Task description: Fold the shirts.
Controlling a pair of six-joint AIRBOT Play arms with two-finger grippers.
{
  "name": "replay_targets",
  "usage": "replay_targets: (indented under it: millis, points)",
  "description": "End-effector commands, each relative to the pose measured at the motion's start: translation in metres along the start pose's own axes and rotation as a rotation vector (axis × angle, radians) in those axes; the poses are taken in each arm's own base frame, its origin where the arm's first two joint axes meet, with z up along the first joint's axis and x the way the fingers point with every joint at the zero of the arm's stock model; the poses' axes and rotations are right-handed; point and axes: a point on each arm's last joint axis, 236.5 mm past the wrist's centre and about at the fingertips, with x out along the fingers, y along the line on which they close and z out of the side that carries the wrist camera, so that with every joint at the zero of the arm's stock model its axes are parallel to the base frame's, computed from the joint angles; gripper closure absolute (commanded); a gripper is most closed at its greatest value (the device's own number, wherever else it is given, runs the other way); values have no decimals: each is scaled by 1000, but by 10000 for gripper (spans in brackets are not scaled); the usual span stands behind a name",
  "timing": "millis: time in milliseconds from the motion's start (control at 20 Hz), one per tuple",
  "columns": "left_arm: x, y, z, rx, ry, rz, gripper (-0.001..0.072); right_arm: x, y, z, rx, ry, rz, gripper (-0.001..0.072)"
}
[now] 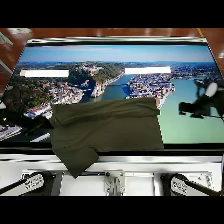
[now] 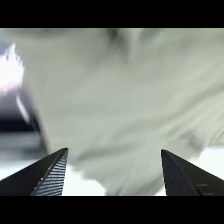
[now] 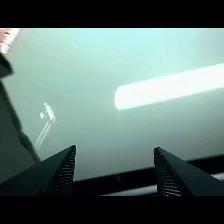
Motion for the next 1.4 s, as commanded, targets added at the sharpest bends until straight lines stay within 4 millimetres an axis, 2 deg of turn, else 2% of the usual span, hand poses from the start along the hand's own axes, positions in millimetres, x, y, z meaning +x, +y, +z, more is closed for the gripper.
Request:
replay_targets:
  millis: [0, 150, 250, 300, 350, 750, 950, 1000, 1050, 1150, 1250, 1300, 1350]
  points:
    - [35, 20, -63, -89, 14, -48, 3, -2, -42, -51, 136, 46, 58, 108]
    - [60, 24, -89, -120, 87, -70, 3, 17, -36, -72, 198, 90, 134, 109]
    - [68, 27, -90, -134, 81, -65, 23, 25, -29, -79, 192, 104, 152, 109]
    - [68, 29, -88, -134, 73, -58, 92, 27, -27, -80, 193, 105, 159, 109]
    - [69, 30, -86, -136, 65, -55, 125, 30, -26, -80, 197, 103, 163, 109]
    - [100, 26, -103, -83, 253, -53, 126, 38, -17, -82, 217, 109, 197, 108]
    - [105, 28, -96, -52, 239, -32, 139, 38, -14, -81, 235, 110, 211, 108]
    - [106, 25, -90, -57, 216, -38, 226, 37, -11, -81, 239, 108, 222, 109]
    - [108, 21, -83, -68, 185, -56, 259, 36, -8, -80, 244, 108, 236, 108]
    - [109, 13, -68, -91, 126, -89, 259, 36, -5, -81, 248, 112, 249, 108]
    - [109, 11, -65, -99, 112, -100, 262, 37, -5, -83, 248, 120, 250, 109]
    - [109, 11, -65, -99, 113, -100, 328, 37, -4, -84, 248, 123, 250, 108]
    - [109, 11, -65, -108, 113, -99, 424, 38, -4, -84, 249, 125, 251, 109]
